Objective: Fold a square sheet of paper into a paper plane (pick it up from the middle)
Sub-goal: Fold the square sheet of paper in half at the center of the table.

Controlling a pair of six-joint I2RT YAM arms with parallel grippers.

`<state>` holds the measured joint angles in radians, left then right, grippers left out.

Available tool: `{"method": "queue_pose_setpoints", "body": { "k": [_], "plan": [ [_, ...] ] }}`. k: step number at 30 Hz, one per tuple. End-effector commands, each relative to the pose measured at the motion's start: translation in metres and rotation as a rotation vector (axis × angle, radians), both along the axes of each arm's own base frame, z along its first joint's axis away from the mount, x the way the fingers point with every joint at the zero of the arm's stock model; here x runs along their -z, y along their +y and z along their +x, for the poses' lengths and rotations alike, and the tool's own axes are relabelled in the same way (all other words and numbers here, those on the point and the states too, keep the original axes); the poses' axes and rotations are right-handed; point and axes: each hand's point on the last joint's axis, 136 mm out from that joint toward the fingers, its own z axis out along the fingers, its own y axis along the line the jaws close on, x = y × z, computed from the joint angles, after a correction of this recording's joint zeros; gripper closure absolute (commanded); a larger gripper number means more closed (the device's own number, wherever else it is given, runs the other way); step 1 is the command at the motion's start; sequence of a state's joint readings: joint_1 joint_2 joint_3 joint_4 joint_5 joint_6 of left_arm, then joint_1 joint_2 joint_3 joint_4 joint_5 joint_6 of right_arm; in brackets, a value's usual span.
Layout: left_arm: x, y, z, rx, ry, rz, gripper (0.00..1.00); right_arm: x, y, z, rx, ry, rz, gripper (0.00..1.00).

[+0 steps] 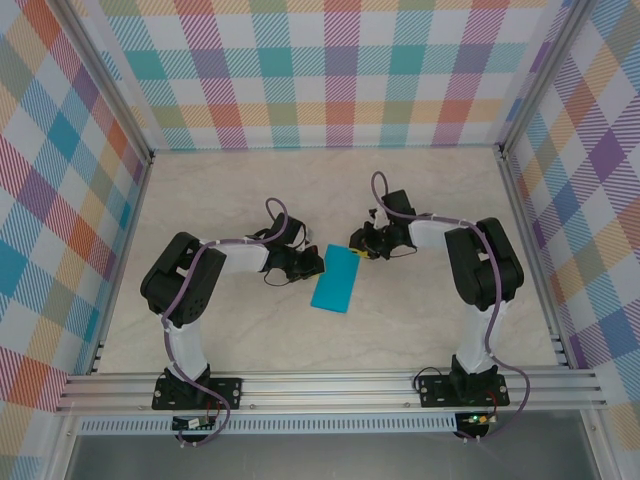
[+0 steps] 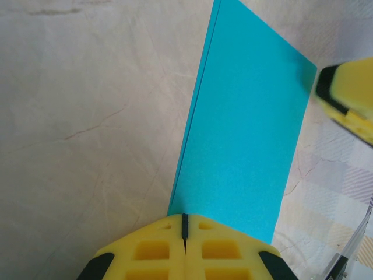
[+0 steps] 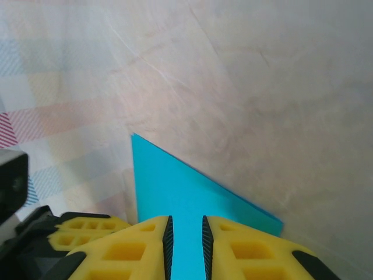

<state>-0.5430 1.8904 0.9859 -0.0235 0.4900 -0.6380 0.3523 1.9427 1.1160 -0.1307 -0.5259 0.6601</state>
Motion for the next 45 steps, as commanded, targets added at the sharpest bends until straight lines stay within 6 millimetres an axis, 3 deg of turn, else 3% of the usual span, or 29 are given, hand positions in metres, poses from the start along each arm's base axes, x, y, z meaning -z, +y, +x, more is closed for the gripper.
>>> {"method": "queue_pose_setpoints", "body": {
  "k": [1, 15, 18, 24, 26, 33, 37, 45],
  "plan": [
    [0.062, 0.036, -0.043, -0.004, 0.175, 0.218, 1.00, -0.001, -0.001, 0.010, -0.015, -0.010, 0.015, 0.77],
    [0.060, 0.034, -0.042, -0.005, 0.176, 0.208, 1.00, 0.033, -0.006, -0.005, 0.007, 0.060, 0.004, 0.77],
    [0.059, 0.033, -0.042, -0.002, 0.176, 0.206, 1.00, 0.023, -0.004, -0.004, 0.001, 0.050, 0.020, 0.77],
    [0.055, 0.035, -0.041, -0.002, 0.167, 0.212, 1.00, -0.017, -0.002, -0.002, -0.008, -0.030, 0.050, 0.75],
    [0.054, 0.035, -0.041, -0.004, 0.162, 0.210, 1.00, -0.021, 0.000, -0.005, -0.016, -0.031, 0.074, 0.75],
    [0.053, 0.032, -0.039, -0.006, 0.161, 0.203, 1.00, -0.014, 0.012, -0.033, -0.059, 0.020, 0.138, 0.73],
    [0.052, 0.031, -0.038, -0.008, 0.160, 0.197, 1.00, -0.001, 0.019, -0.053, -0.108, 0.046, 0.083, 0.74],
    [0.050, 0.033, -0.039, -0.010, 0.157, 0.202, 1.00, 0.026, 0.008, -0.068, -0.089, 0.098, -0.003, 0.73]
  ]
}}
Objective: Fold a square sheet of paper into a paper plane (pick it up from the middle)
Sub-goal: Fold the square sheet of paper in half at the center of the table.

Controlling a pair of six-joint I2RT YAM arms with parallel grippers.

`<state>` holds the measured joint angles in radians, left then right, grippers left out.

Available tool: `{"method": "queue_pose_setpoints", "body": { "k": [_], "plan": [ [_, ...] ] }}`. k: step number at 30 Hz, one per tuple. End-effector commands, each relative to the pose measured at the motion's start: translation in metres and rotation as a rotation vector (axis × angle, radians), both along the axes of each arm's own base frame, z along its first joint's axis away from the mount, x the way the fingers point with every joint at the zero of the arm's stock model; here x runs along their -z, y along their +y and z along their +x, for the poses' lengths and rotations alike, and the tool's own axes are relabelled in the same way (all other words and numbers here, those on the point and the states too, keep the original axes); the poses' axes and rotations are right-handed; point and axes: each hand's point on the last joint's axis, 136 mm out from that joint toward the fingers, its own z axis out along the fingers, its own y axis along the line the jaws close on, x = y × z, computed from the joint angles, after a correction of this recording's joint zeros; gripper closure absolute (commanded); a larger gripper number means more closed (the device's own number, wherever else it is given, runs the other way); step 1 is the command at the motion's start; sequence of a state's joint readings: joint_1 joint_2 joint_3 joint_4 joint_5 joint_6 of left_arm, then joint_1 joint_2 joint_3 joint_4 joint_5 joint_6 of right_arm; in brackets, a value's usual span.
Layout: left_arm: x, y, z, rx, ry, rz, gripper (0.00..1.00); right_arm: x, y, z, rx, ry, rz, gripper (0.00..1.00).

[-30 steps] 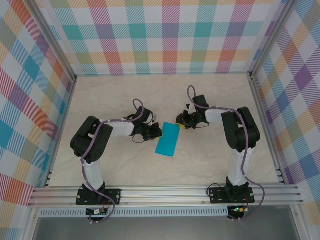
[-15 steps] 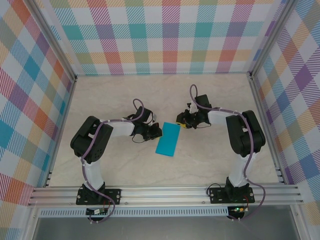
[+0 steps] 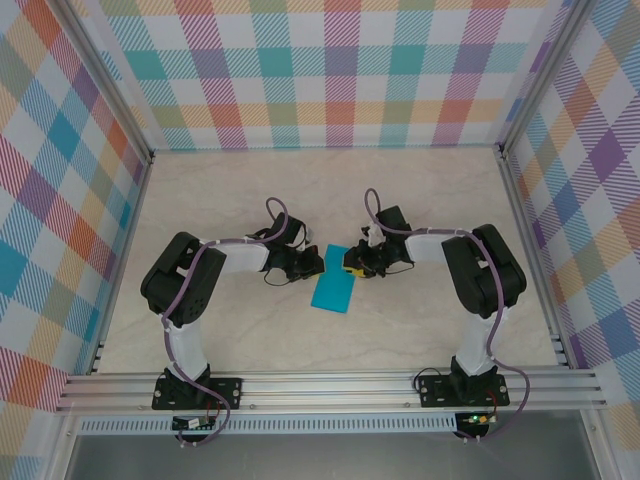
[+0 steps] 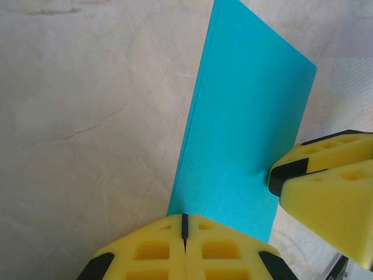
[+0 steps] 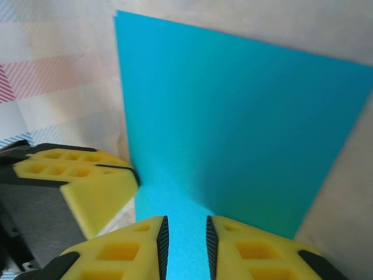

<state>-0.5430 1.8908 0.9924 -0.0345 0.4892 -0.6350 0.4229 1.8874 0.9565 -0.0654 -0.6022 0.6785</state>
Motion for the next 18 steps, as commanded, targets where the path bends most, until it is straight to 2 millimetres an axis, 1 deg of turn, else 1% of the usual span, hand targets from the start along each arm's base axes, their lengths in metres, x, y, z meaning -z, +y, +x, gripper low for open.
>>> {"method": "queue_pose_setpoints", "body": {
  "k": [1, 3, 5, 10, 13, 18],
  "plan": [
    [0.051, 0.033, -0.039, -0.014, 0.155, 0.199, 1.00, 0.015, -0.011, -0.010, 0.002, 0.028, -0.058, 0.73],
    [0.050, 0.033, -0.039, -0.016, 0.153, 0.196, 1.00, 0.017, -0.012, -0.013, 0.000, 0.035, -0.060, 0.74],
    [0.048, 0.032, -0.038, -0.019, 0.150, 0.190, 1.00, 0.012, -0.008, -0.015, -0.011, 0.033, -0.031, 0.74],
    [0.047, 0.031, -0.038, -0.014, 0.147, 0.185, 1.00, -0.018, -0.002, -0.019, -0.027, -0.032, 0.003, 0.74],
    [0.047, 0.032, -0.038, -0.015, 0.149, 0.187, 1.00, -0.029, 0.003, -0.028, -0.045, -0.052, 0.022, 0.74],
    [0.046, 0.032, -0.038, -0.015, 0.147, 0.187, 1.00, -0.021, 0.009, -0.052, -0.041, -0.027, 0.031, 0.74]
  ]
}}
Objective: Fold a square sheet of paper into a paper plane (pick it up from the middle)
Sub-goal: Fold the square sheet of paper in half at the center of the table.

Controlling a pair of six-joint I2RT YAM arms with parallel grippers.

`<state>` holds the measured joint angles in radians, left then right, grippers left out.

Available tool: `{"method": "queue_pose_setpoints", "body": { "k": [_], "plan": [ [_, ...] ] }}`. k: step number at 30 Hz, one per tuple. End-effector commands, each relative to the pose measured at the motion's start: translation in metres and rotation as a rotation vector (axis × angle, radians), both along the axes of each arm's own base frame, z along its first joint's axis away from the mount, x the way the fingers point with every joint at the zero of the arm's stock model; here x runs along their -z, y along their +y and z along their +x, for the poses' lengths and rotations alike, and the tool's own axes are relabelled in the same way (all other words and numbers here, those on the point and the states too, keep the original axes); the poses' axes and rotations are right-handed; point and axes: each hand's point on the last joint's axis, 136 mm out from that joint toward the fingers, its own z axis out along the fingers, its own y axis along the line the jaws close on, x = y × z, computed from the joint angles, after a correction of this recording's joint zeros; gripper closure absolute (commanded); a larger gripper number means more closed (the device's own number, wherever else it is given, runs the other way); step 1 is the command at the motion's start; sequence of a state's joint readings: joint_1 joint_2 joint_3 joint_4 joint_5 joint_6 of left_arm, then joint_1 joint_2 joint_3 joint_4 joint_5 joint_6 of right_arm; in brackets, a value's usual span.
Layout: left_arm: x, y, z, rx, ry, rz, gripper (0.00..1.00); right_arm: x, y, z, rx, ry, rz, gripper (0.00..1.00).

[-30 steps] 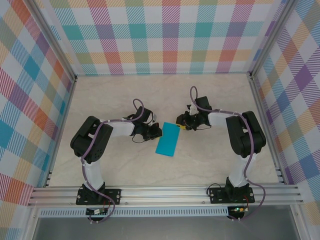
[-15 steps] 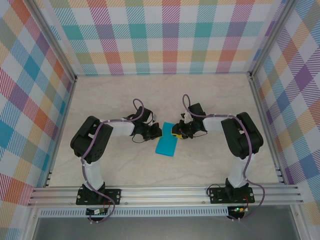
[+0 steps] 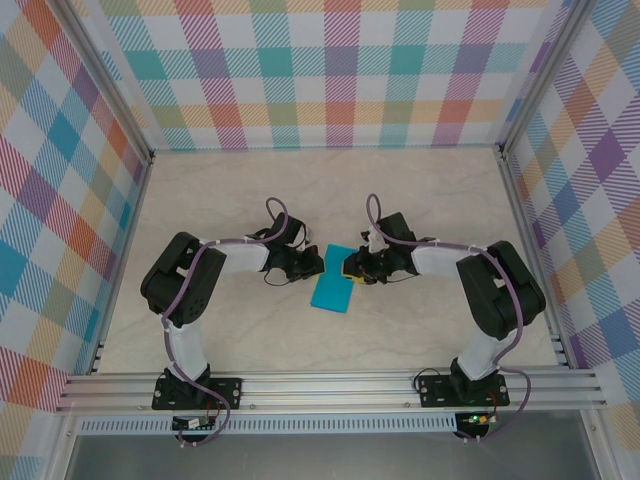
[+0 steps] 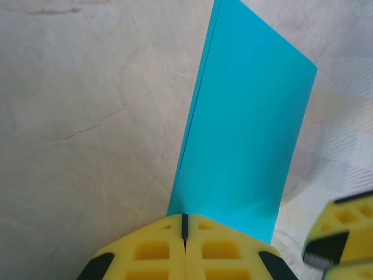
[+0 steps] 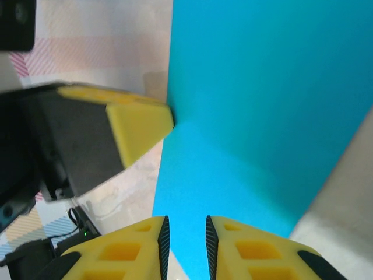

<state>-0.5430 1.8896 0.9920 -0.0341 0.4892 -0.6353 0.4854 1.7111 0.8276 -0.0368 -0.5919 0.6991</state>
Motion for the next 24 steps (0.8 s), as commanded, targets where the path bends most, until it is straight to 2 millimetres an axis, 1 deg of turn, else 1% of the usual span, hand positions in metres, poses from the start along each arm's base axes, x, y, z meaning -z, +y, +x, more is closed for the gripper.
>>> {"method": "queue_pose_setpoints", "body": {
  "k": [1, 3, 5, 8, 10, 15, 20, 24],
  "plan": [
    [0.046, 0.032, -0.038, -0.014, 0.148, 0.187, 1.00, 0.009, 0.004, -0.021, -0.004, 0.034, -0.005, 0.74],
    [0.045, 0.031, -0.038, -0.015, 0.146, 0.187, 1.00, 0.015, 0.007, -0.032, -0.020, 0.040, -0.029, 0.74],
    [0.044, 0.031, -0.037, -0.015, 0.143, 0.186, 1.00, 0.026, 0.008, -0.041, -0.024, 0.057, -0.065, 0.73],
    [0.042, 0.030, -0.036, -0.017, 0.137, 0.180, 1.00, 0.041, 0.007, -0.049, -0.016, 0.093, -0.104, 0.74],
    [0.041, 0.030, -0.036, -0.018, 0.132, 0.178, 1.00, 0.044, 0.005, -0.052, 0.003, 0.107, -0.113, 0.74],
    [0.036, 0.030, -0.036, -0.018, 0.123, 0.172, 1.00, 0.031, 0.005, -0.051, 0.032, 0.103, -0.129, 0.73],
    [0.033, 0.032, -0.039, -0.014, 0.123, 0.172, 1.00, 0.006, 0.007, -0.043, 0.040, 0.078, -0.141, 0.71],
    [0.034, 0.033, -0.042, -0.011, 0.131, 0.171, 1.00, -0.010, 0.006, -0.038, 0.059, 0.073, -0.152, 0.69]
  ]
}}
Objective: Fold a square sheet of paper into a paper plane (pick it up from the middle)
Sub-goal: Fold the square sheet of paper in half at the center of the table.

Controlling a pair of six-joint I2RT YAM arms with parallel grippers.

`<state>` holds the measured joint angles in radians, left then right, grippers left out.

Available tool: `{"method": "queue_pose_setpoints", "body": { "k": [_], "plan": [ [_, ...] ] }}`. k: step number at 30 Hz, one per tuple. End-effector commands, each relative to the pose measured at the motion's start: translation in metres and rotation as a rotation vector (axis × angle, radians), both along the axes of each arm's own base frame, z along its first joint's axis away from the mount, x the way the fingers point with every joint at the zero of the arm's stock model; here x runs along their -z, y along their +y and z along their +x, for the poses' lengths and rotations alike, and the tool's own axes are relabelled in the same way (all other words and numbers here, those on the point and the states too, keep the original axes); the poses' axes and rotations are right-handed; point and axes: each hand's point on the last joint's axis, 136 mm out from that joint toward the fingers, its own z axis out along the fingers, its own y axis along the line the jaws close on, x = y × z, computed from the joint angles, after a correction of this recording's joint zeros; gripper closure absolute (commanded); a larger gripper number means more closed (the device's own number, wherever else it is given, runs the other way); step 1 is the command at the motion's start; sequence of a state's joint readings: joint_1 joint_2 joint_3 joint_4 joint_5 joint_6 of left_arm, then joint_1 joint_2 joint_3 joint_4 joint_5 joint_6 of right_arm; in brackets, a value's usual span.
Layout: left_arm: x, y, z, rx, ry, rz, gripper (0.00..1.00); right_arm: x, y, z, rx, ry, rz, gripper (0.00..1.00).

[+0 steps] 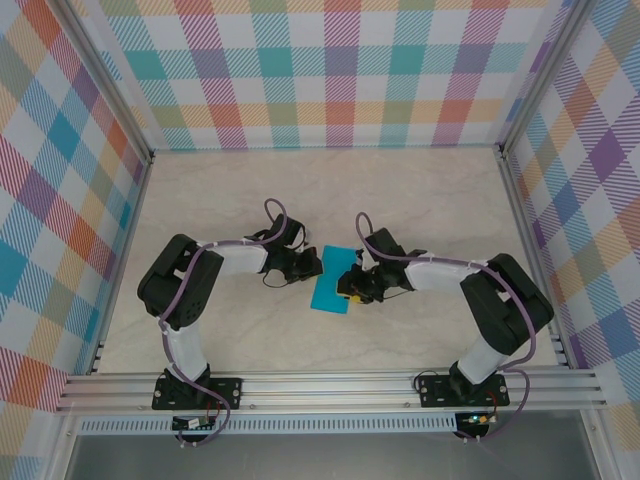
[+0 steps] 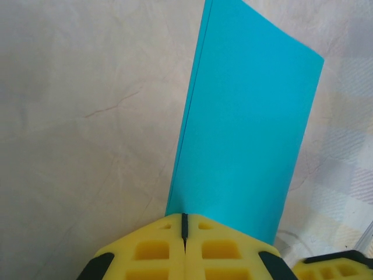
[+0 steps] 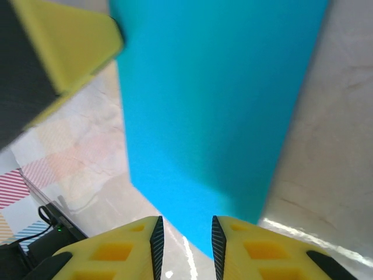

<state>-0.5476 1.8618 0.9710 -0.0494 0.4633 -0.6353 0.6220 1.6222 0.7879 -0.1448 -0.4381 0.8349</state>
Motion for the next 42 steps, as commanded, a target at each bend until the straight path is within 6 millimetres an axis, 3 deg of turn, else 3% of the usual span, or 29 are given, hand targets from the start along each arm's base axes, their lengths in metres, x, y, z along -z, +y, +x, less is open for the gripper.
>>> {"method": "queue_pose_setpoints", "body": {
  "k": [1, 12, 17, 22, 31, 42],
  "plan": [
    [0.035, 0.028, -0.039, -0.003, 0.142, 0.148, 1.00, -0.020, 0.000, 0.004, 0.026, -0.003, -0.018, 0.69],
    [0.037, 0.030, -0.040, -0.002, 0.148, 0.161, 1.00, -0.059, 0.010, 0.013, -0.001, -0.028, 0.010, 0.67],
    [0.035, 0.031, -0.040, -0.006, 0.145, 0.164, 1.00, -0.065, 0.020, 0.022, -0.034, -0.033, 0.023, 0.67],
    [0.035, 0.032, -0.040, -0.008, 0.143, 0.164, 1.00, -0.059, 0.022, 0.023, -0.037, -0.027, 0.031, 0.66],
    [0.031, 0.028, -0.035, -0.008, 0.134, 0.157, 1.00, -0.035, 0.006, 0.011, -0.002, -0.059, 0.014, 0.66],
    [0.020, 0.027, -0.029, -0.021, 0.106, 0.161, 1.00, -0.022, 0.002, 0.001, 0.009, -0.102, 0.057, 0.72]
  ]
}}
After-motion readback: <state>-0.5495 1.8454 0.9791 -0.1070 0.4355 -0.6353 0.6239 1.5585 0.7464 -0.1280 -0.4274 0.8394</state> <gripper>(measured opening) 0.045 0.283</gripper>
